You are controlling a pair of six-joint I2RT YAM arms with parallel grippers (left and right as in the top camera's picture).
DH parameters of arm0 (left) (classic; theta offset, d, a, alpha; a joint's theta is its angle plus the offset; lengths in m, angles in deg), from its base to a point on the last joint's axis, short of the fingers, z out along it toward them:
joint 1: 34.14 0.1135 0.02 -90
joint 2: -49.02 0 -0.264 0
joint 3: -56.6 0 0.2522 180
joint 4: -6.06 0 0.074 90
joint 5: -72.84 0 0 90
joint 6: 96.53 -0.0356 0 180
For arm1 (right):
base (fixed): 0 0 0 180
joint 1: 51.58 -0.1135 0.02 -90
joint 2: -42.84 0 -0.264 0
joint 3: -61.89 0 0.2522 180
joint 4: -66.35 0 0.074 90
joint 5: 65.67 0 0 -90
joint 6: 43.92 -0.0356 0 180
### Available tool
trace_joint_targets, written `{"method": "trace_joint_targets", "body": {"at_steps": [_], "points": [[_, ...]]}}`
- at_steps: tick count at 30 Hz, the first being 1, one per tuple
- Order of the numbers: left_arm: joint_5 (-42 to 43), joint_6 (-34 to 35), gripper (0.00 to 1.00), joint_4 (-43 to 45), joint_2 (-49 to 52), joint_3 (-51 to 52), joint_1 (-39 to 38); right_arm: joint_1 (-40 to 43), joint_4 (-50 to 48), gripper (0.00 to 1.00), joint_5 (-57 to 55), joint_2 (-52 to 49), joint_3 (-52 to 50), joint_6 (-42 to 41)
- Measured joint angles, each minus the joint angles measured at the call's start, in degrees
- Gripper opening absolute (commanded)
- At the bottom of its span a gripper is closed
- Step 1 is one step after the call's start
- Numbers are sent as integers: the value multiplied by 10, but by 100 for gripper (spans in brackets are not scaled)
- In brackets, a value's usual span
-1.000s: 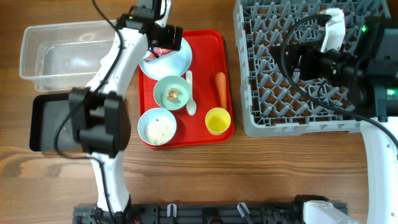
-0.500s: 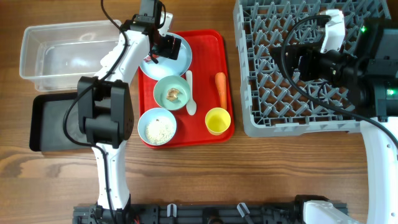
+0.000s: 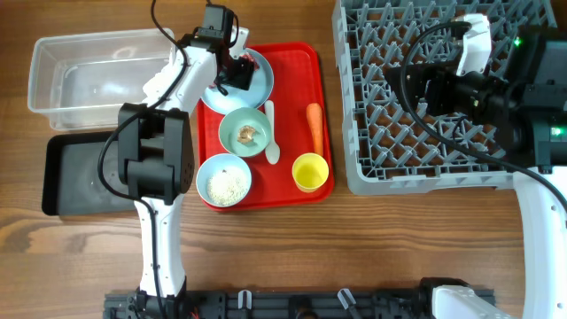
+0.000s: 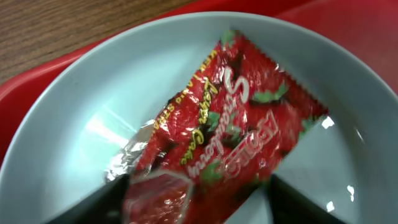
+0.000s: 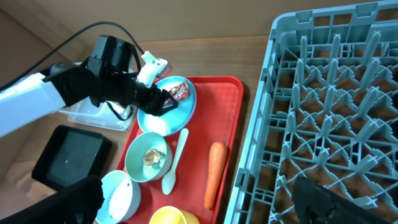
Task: Sort waste into correct bins and load items into the dishwasher rack
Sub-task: 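Move the left gripper back to the plate and grasp the red wrapper, then drop the red wrapper into the clear bin with the left gripper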
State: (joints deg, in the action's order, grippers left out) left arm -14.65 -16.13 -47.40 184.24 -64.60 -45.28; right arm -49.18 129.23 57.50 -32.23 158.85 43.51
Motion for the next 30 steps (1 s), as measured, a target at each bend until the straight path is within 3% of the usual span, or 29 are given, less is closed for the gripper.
{"method": "trace_joint_targets", "body": {"at_steps": [3,4,12,20,25,30], "points": [[0,1,6,-5,0,0,0,0,0,100,-5,0,0,0],[0,-2,4,-6,0,0,0,0,0,100,-7,0,0,0],[2,7,4,-19,-2,-3,0,0,0,100,-13,0,0,0],[-11,68,4,-128,-59,-36,11,0,0,100,-13,0,0,0],[-23,111,4,-169,-176,-61,64,0,0,100,-13,0,0,0],[-38,123,4,-186,-219,-68,129,0,0,100,-13,0,0,0]]}}
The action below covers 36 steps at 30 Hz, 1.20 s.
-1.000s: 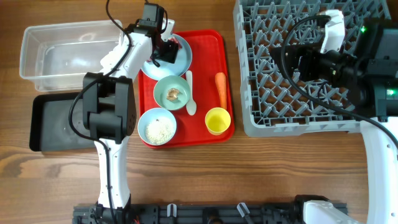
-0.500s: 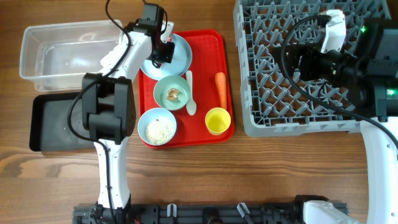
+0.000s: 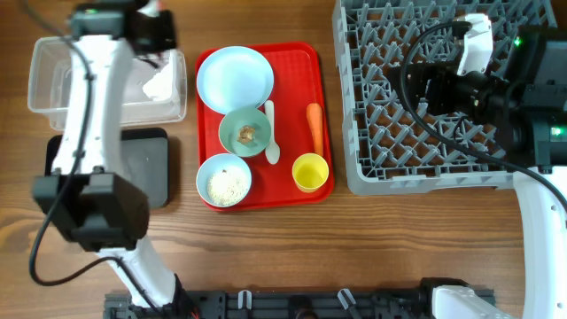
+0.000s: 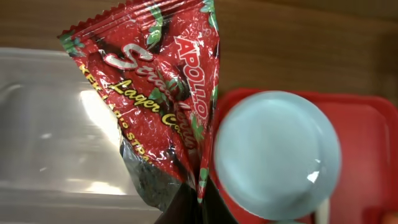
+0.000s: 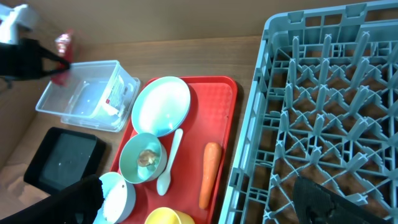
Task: Sort waste into correct bins and load items into the dishwasher rack
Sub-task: 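Drop the red wrapper into the clear bin with the left gripper, then grasp the rim of the green bowl with the left gripper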
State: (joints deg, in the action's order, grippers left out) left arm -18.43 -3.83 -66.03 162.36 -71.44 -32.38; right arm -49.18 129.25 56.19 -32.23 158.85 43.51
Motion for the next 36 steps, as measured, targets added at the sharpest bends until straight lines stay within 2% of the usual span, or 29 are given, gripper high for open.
{"method": "trace_joint_targets", "body": {"at_steps": [1,2,3,4,12,23,30,33,36], "points": [[-4,1,14,0,2,0,15,0,0,100,0,0,0,0],[-6,2,36,-2,9,0,28,0,0,100,0,0,0,0],[-7,1,72,-2,14,1,37,0,0,100,0,0,0,0],[-9,4,100,-2,24,3,48,0,0,100,0,0,0,0],[-10,11,100,-17,90,25,68,0,1,100,0,0,0,0],[1,14,100,-42,67,26,44,0,6,100,0,0,0,0],[44,25,100,-130,15,26,-62,0,6,100,-2,0,0,0],[46,46,100,-137,14,38,-122,0,6,100,-4,0,0,0],[42,87,95,-113,14,77,-182,0,10,100,-4,0,0,0]]}}
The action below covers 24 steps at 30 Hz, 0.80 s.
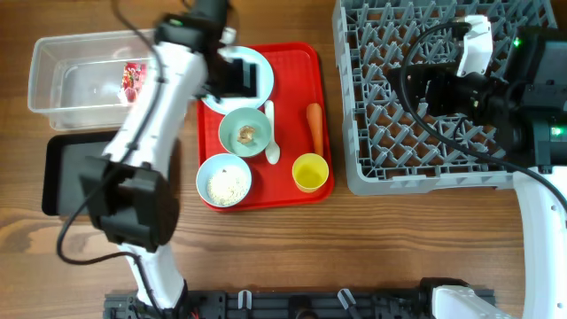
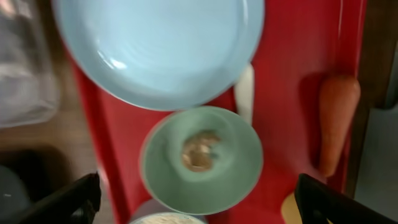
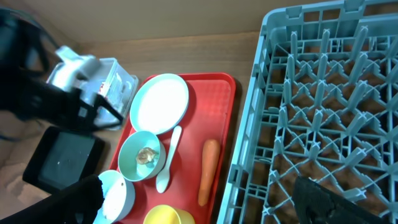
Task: Sort waste into correct bins and load items into the dishwasher rack
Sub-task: 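Grasp the rim of the green bowl with the left gripper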
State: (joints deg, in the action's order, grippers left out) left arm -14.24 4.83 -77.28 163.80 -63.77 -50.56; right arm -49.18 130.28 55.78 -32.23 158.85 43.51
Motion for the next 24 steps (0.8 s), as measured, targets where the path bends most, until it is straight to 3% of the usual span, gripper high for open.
{"method": "trace_joint_targets", "body": {"at_steps": [4,11,13,14,17,23,24], "points": [[0,33,88,62,0,70,-52,0,0,100,0,0,0,0],[-8,45,84,166,0,169,-113,0,1,100,0,0,0,0],[-12,46,76,191,0,190,-118,0,2,100,0,0,0,0],[-14,48,65,202,0,200,-117,0,2,100,0,0,0,0],[-18,53,50,226,0,219,-114,0,2,100,0,0,0,0],[-20,53,37,251,0,241,-113,0,2,100,0,0,0,0],[-20,53,31,251,0,244,-113,0,2,99,0,0,0,0]]}}
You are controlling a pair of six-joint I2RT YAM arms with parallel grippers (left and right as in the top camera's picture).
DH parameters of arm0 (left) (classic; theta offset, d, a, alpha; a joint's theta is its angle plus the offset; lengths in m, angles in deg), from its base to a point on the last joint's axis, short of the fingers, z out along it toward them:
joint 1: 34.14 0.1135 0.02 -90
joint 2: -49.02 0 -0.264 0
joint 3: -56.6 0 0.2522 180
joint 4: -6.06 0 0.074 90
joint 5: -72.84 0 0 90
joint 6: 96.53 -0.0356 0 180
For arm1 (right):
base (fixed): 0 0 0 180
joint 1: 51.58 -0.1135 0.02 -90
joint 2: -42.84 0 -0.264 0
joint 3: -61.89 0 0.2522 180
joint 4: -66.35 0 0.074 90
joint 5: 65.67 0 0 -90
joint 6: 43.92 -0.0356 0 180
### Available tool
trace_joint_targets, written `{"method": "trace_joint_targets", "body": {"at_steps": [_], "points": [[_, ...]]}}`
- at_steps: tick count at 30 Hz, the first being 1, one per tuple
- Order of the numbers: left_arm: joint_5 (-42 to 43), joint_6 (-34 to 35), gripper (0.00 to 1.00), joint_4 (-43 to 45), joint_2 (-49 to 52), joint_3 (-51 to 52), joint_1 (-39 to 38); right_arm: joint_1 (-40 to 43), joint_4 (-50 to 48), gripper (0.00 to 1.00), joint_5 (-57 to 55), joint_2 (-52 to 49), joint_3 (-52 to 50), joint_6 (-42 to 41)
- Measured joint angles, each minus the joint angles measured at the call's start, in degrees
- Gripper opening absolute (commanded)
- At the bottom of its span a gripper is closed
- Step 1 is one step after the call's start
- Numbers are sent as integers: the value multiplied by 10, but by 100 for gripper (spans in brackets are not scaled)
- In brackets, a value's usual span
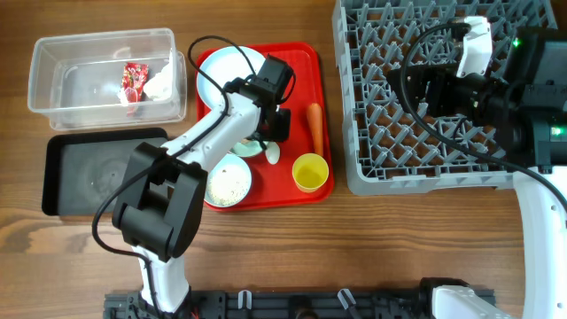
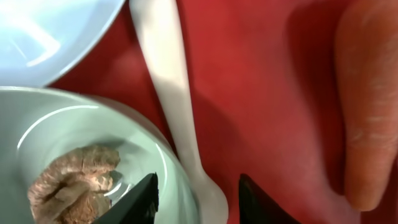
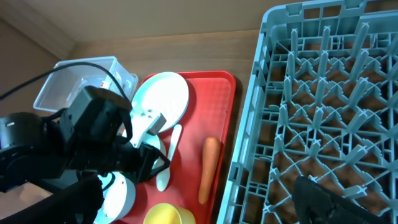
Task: Sort waste into correct bins and load items into the dishwasher rack
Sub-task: 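Grasp the rim of the green bowl with the left gripper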
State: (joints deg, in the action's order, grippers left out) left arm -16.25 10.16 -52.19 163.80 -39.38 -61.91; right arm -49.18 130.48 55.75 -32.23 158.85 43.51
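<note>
My left gripper [image 2: 199, 202] is open and low over the red tray [image 1: 301, 62]. Its fingers straddle the bowl end of the white spoon [image 2: 169, 81], which lies flat between a green bowl [image 2: 81, 118] holding a brown food scrap [image 2: 71, 180] and an orange carrot [image 2: 367, 99]. In the overhead view the left gripper [image 1: 274, 131] covers part of the spoon [image 1: 273, 153]. My right gripper [image 3: 199, 199] is open and holds nothing above the grey dishwasher rack [image 1: 416, 115]. A red wrapper [image 1: 133, 77] lies in the clear bin [image 1: 62, 89].
The tray also carries a pale blue plate [image 1: 221, 66], a white bowl of rice [image 1: 229, 182] and a yellow cup [image 1: 310, 172]. A black tray [image 1: 89, 173] sits in front of the clear bin. The rack takes up the table's right side.
My left gripper was higher, above the plate and green bowl. It is now down at the spoon, with its open fingers on either side of the spoon's bowl end. The right arm is unchanged.
My left gripper's fingers were around the red wrapper on the blue plate. Then they held the wrapper above the clear bin. After that the wrapper lay in the bin and the gripper was open over the tray. Now it is at the spoon.
</note>
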Motion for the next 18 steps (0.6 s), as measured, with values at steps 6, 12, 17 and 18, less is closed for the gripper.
{"method": "trace_joint_targets", "body": {"at_steps": [6,12,17,18], "points": [[-2,1,9,4,0,4,0,0,0,100,0,0,0,0],[-7,2,4,2,-2,4,0,0,0,100,0,0,0,0],[-9,2,4,2,-2,4,0,0,2,100,-5,0,0,0],[-9,2,4,2,-2,4,0,0,3,100,-6,0,0,0]]}}
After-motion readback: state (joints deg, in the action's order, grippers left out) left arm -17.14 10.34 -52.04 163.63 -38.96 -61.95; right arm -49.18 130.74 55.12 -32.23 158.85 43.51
